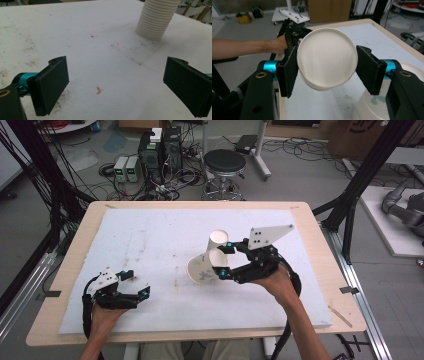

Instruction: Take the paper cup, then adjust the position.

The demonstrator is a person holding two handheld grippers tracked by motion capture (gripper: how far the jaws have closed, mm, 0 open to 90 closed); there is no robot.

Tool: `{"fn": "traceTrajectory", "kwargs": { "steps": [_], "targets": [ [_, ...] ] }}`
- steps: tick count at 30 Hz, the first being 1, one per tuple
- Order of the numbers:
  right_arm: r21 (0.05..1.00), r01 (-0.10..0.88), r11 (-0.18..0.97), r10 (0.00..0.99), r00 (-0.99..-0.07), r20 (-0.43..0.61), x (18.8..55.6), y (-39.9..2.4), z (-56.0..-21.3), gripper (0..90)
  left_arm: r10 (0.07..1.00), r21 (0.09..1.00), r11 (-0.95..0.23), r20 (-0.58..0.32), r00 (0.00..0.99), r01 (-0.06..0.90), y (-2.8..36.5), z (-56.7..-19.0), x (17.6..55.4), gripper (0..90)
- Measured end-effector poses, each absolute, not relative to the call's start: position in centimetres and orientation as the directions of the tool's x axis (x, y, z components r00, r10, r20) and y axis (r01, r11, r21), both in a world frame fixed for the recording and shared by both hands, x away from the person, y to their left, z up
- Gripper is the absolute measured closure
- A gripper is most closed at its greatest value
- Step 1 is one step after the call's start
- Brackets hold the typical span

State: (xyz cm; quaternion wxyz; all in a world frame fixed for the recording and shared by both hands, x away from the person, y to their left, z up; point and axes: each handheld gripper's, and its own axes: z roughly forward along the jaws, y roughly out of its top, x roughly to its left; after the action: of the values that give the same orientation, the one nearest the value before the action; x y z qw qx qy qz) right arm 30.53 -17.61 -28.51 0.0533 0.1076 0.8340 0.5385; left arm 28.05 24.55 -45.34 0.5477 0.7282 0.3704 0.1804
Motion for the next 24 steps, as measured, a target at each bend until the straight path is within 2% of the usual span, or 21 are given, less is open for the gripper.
{"fn": "traceTrajectory", "kwargs": {
  "steps": [8,14,24],
  "targets": [
    [0.944,0.112,0.309,0.181,-0.982,0.057,29.8,-17.5,-32.4,38.3,0.739,0.928,-0.13,-0.144,0.658,0.349,24.5,-45.3,28.1,6.2],
    [0.956,0.131,0.262,0.189,-0.979,0.082,30.1,-17.8,-34.7,38.3,0.739,0.927,-0.121,-0.154,0.656,0.354,24.5,-45.4,28.2,6.2],
    [0.948,0.162,0.272,0.192,-0.975,0.111,30.5,-17.7,-35.8,38.3,0.734,0.931,-0.113,-0.158,0.66,0.348,24.7,-45.3,28.2,6.2]
  ]
}}
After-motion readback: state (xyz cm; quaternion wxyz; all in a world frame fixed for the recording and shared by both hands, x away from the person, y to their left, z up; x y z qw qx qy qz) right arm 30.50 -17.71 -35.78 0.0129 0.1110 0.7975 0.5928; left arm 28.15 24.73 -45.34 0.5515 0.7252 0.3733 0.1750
